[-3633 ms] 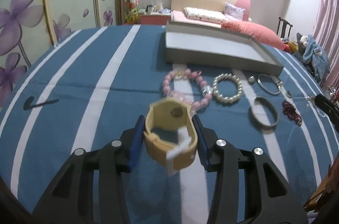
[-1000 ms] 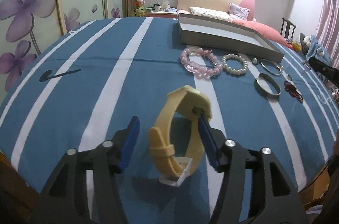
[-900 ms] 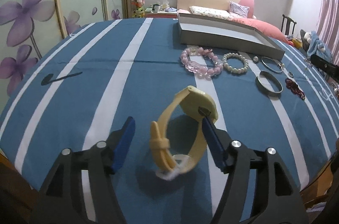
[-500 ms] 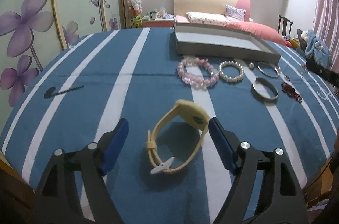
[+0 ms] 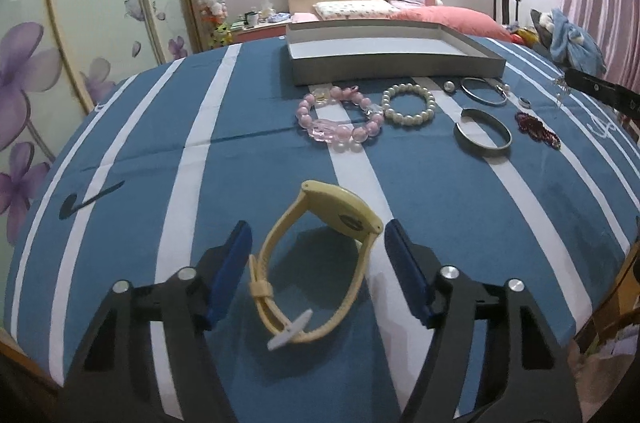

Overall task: Organize jewelry
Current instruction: 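Carry the yellow watch with the left tool while the right tool holds the pearl necklace, then lower the watch and necklace into the grey tray and open both tools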

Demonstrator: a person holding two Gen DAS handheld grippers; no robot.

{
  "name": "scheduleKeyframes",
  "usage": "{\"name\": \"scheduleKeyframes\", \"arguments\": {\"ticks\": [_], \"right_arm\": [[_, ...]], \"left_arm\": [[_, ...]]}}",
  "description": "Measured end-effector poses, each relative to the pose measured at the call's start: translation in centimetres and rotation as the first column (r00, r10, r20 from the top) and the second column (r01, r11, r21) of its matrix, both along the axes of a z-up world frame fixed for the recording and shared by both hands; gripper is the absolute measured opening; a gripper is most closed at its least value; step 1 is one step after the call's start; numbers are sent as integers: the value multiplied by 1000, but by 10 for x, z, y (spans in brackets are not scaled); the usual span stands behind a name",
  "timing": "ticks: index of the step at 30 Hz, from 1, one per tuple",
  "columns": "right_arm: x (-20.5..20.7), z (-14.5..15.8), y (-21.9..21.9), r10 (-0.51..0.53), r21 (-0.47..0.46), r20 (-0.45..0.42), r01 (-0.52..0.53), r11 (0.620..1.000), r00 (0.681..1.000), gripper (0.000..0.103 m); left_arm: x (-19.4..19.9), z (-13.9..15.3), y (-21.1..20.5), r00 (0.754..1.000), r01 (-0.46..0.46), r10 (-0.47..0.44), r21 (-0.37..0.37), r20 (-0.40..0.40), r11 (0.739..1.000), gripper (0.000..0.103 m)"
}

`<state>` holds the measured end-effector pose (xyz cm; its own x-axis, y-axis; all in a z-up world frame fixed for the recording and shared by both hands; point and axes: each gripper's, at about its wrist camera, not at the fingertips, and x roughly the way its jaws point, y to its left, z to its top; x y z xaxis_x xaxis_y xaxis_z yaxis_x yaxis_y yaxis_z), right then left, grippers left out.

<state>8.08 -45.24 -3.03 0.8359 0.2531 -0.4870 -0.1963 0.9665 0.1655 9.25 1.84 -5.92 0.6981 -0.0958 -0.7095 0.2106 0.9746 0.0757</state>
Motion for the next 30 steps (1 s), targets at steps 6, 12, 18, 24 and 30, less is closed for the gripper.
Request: {"name": "scheduleKeyframes", "arguments": {"ticks": [6,12,18,24,30], "right_arm": [[1,-1,-2,-1,3,-7,1,1000,1000,7],[3,-2,-4,-5,2,-12,5,1000,1000,7],[10,0,-7,-18,2,-4,19,1000,1000,7],[23,19,-11,-33,7,44,33,999,998,7],[39,49,-8,-42,-3,144,43,999,989,7]], "left_arm": [[3,-4,-5,996,79,-77,52,-44,995,61],[8,-4,-8,986,153,-146,80,-79,985,42],[22,4,-8,988,144,-141,51,-55,988,38],[42,39,-12,993,90,-87,-29,82,996,38],[63,84,-22,963,32,-3,-106,269,994,38]]}}
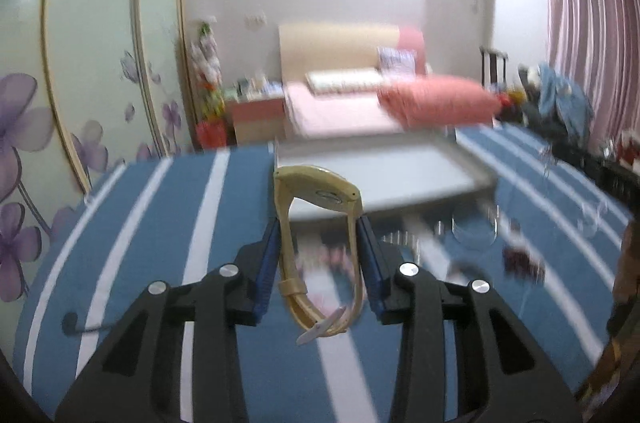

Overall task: Organize jewelry
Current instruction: 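Lower the watch and necklace into the grey tray and open both tools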

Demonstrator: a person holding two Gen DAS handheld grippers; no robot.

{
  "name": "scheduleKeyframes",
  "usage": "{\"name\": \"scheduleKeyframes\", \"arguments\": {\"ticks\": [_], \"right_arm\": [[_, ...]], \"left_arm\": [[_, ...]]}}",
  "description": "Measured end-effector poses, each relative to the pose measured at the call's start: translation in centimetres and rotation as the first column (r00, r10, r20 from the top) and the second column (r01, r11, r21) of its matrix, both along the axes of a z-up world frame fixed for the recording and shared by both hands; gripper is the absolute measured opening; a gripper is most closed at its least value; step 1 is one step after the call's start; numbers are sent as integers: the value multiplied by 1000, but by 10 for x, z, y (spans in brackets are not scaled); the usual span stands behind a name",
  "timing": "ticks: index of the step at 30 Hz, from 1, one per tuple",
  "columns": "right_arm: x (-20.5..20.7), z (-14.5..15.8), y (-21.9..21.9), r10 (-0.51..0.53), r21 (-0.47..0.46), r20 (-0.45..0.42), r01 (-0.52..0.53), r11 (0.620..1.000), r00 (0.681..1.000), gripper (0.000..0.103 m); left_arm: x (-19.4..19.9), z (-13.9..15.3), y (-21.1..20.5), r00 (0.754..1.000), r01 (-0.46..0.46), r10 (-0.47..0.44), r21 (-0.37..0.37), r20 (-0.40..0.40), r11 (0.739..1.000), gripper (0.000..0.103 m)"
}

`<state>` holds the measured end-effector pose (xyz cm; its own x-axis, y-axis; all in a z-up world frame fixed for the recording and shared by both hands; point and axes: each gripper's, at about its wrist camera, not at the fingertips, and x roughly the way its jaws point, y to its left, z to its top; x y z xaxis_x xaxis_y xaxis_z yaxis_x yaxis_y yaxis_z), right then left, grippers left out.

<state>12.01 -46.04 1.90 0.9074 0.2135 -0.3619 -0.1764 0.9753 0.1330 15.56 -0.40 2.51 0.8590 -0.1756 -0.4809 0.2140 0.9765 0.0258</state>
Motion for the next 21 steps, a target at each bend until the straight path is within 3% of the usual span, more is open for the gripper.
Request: {"name": "scheduleKeyframes", "arguments": {"ticks": [8,16,21], "right_arm": [[38,18,8,-2,-12,63,2,1000,998,7],[68,10,9,-11,-14,54,11,1000,998,7],[96,-8,9,-8,-17,3,8,1000,1000,7]], "left_arm": [[43,21,-26,996,-31,38,-85,76,996,38],[86,15,-41,997,-38,44,-89,69,995,38],[117,1,-48,998,-44,47,-92,33,995,39]]}}
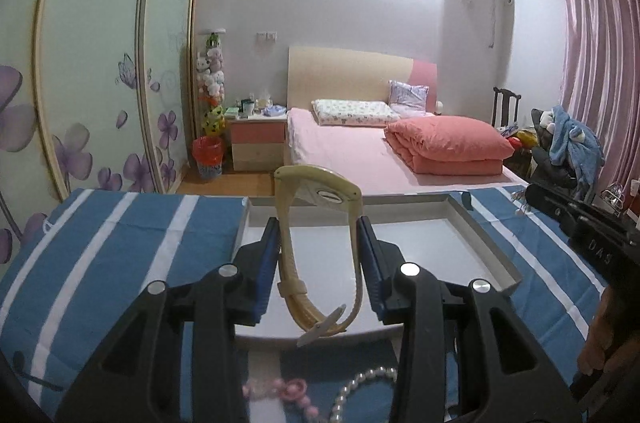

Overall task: Organize jewelry
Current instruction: 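Lower the watch and necklace into the grey tray and open both tools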

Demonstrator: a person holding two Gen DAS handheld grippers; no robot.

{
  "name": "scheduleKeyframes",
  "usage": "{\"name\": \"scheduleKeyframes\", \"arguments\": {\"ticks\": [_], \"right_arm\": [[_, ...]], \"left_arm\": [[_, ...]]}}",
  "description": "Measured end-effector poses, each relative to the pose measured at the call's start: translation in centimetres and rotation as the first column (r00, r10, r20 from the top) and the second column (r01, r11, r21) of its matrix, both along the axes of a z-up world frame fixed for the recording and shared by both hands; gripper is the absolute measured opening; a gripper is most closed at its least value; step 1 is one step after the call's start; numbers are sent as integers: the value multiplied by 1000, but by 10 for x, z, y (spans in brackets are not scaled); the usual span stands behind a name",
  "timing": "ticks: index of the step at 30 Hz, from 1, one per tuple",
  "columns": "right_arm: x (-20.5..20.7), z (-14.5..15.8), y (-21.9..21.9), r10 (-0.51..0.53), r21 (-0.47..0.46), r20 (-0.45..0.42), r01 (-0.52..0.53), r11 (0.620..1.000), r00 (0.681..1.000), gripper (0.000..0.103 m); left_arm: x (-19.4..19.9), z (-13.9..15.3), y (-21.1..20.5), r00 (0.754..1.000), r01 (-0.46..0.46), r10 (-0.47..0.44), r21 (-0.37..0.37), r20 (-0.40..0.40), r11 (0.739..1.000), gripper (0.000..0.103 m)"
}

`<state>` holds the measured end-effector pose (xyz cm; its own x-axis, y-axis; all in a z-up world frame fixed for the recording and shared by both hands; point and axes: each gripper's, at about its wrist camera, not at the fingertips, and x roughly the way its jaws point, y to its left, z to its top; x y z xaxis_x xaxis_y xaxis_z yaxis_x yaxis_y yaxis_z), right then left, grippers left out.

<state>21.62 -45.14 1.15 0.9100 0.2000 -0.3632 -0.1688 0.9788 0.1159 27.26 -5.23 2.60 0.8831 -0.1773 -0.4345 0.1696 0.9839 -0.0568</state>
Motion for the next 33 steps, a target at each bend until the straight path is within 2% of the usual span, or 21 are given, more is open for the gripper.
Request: {"name": "scheduleKeyframes", "arguments": {"ticks": [8,13,19,23,29,30,33], "right_arm": [[43,-28,8,15,-13,-138,-17,1000,990,7],[58,-45,12,21,-19,-243,-26,999,970,7],[67,-58,15,23,-11,-319,-28,1000,947,7],[68,-58,14,20,-1,-339,-22,1000,941,7],[71,-57,10,16,20,-350,-9,1000,937,8],[74,-56,9,16,23,-350,-9,1000,937,10],[75,-53,7,15,32,-339,-5,999,941,22]], "left_arm": [[44,-34,-13,995,-4,4,6,-101,1000,39],[62,-52,-15,985,-6,8,12,-170,1000,39],[76,-70,-12,970,-17,20,15,-243,1000,40],[81,-77,-10,957,-19,17,-6,-289,1000,43],[81,-75,-9,962,-25,22,-6,-272,1000,52],[80,-74,-9,963,-25,23,-5,-268,1000,52],[80,-71,-8,964,-28,24,-9,-263,1000,53]]}}
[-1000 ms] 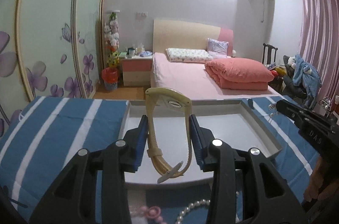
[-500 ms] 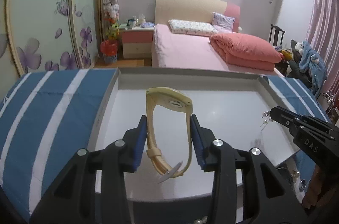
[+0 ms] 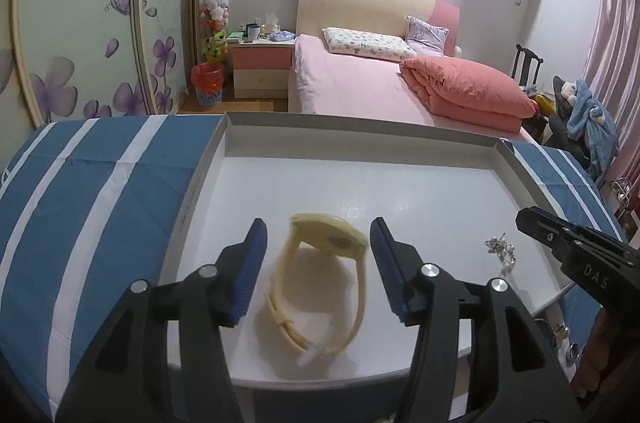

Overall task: Organize jewelry
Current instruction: 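Lower the watch and necklace into the grey tray and open both tools, then move the left tool to the pink bead bracelet while the right tool reaches the red beads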

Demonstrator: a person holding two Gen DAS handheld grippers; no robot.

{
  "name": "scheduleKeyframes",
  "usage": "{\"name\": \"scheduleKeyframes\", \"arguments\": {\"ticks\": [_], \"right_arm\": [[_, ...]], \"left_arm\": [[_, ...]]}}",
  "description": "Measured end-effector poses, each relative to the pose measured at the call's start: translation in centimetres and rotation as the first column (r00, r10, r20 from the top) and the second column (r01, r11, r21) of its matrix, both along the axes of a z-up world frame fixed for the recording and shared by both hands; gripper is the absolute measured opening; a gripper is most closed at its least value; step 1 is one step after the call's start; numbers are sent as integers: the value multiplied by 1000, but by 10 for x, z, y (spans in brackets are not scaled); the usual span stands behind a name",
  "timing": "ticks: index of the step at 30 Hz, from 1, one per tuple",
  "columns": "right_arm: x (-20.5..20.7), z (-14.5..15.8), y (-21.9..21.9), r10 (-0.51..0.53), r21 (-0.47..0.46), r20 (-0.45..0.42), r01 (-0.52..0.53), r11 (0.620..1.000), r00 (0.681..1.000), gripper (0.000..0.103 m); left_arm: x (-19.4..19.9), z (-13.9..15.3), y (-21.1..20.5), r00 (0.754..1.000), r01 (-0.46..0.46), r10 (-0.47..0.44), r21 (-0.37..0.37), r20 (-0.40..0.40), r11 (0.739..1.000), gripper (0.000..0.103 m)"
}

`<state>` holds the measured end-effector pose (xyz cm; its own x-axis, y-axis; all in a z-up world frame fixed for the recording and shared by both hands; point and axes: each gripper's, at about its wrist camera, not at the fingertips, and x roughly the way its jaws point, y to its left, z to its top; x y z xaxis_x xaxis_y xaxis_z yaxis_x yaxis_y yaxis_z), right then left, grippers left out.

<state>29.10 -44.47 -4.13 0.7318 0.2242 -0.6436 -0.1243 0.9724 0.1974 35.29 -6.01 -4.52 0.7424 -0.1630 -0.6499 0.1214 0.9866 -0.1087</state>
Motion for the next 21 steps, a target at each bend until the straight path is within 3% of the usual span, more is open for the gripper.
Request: {"name": "scheduleKeyframes", "arguments": {"ticks": [6,13,21], "right_arm": [[-12,12,-7,-15,19,36,14,1000,999,24],[-61,23,-10,2,6,69,-3,1000,998,24],[-125,10,-14,16,-36,39,-15,999,999,24]], "left_arm": [[-10,16,4,1000,0,0,-11,29,1000,53],[-63,38,24,996,18,-19,5,85,1000,57],[-129,16,57,1000,19,-20,56,17,998,58]]}}
